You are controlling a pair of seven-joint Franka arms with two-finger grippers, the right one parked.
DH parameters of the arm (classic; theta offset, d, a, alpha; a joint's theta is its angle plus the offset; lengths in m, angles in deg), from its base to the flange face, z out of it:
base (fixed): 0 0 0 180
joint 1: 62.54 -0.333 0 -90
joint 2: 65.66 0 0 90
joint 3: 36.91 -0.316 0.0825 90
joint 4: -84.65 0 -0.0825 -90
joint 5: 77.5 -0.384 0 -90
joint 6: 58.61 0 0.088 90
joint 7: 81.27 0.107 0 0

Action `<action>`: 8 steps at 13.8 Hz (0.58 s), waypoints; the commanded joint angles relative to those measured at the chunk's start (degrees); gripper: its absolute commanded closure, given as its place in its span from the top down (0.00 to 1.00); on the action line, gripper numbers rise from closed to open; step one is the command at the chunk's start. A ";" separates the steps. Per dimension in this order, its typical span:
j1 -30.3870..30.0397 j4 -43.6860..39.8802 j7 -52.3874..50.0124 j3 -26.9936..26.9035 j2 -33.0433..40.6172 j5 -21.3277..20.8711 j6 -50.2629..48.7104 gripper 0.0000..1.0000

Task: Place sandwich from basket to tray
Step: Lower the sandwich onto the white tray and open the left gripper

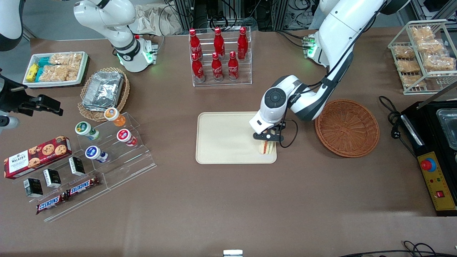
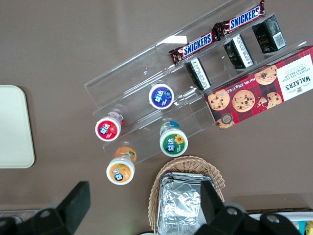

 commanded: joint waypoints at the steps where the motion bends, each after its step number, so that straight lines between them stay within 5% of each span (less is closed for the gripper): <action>1: -0.04 -0.14 -2.74 -0.06 -0.65 -1.48 0.86 1.00; 5: 0.13 -1.80 -4.66 -0.06 -0.04 -0.87 -1.76 1.00; 8: 1.01 -10.91 -7.05 0.12 -0.04 -1.13 -15.79 1.00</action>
